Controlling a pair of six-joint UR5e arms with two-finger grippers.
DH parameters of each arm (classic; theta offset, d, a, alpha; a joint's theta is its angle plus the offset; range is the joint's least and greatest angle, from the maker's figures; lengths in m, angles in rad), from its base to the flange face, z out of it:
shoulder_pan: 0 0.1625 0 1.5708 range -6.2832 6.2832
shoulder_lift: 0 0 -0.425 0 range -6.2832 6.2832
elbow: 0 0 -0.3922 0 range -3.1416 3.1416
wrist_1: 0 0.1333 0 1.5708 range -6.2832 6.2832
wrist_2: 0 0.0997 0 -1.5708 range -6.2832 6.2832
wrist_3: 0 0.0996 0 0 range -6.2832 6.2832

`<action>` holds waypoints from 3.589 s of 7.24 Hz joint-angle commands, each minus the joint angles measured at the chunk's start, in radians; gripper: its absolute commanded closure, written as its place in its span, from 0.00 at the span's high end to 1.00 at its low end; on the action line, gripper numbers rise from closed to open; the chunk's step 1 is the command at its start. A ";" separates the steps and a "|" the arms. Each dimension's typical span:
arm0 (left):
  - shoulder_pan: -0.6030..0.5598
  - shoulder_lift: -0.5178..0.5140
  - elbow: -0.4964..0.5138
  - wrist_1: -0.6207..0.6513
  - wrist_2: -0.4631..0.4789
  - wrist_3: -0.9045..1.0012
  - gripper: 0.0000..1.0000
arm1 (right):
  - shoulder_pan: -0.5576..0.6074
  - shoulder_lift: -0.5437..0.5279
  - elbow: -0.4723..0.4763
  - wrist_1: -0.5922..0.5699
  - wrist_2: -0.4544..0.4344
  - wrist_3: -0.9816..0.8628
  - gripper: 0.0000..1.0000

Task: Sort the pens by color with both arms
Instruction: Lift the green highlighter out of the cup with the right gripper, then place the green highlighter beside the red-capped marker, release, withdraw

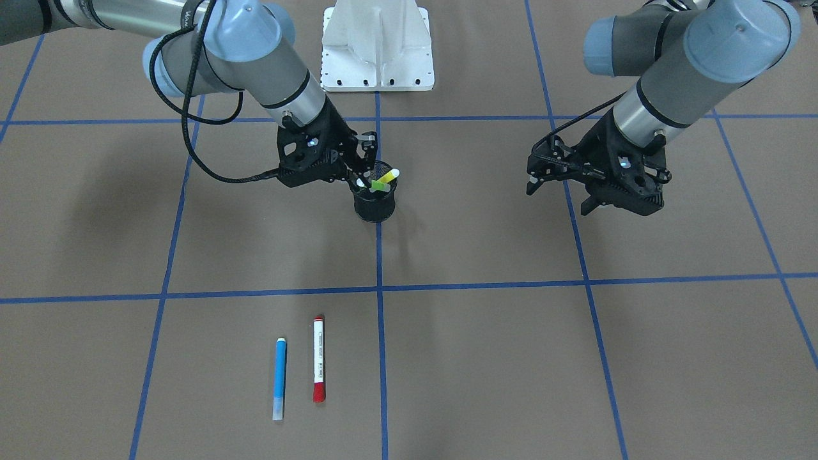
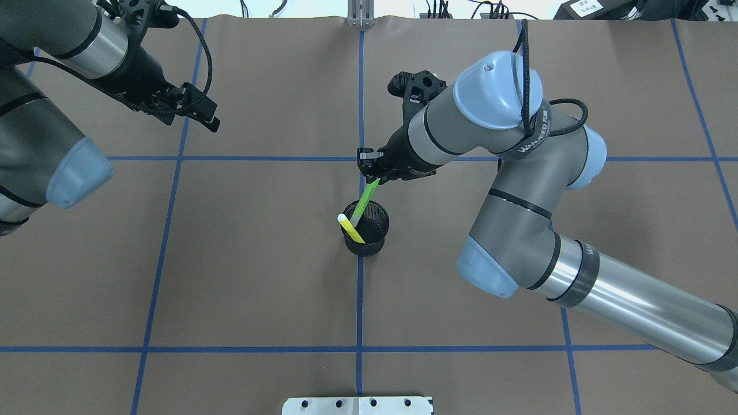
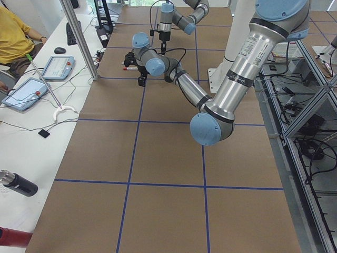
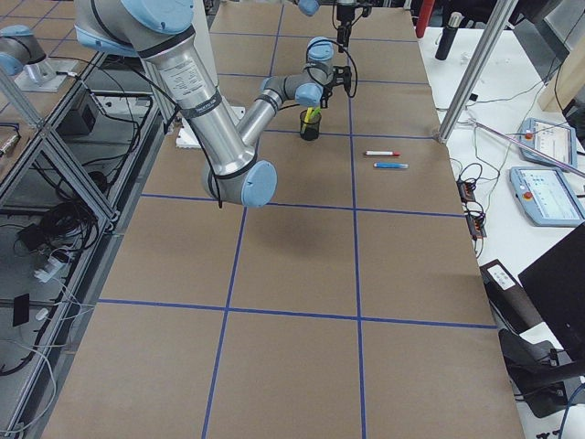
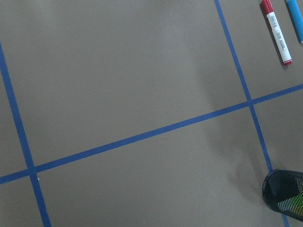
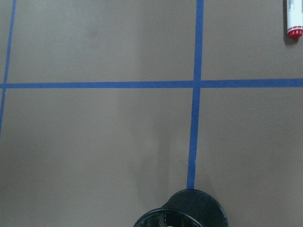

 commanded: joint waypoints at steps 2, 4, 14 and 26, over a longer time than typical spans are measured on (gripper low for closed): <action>0.002 -0.002 0.000 0.000 0.000 0.000 0.99 | 0.062 0.011 0.142 -0.104 -0.124 0.001 0.00; 0.002 -0.003 0.000 -0.002 -0.002 0.000 0.99 | 0.059 0.075 0.132 -0.211 -0.317 0.001 0.00; 0.002 0.002 0.009 -0.002 -0.017 0.011 0.99 | -0.033 0.420 -0.680 0.006 -0.946 0.133 0.00; 0.003 -0.005 -0.006 0.003 -0.058 -0.070 1.00 | -0.004 0.396 -0.713 0.089 -0.807 0.097 0.98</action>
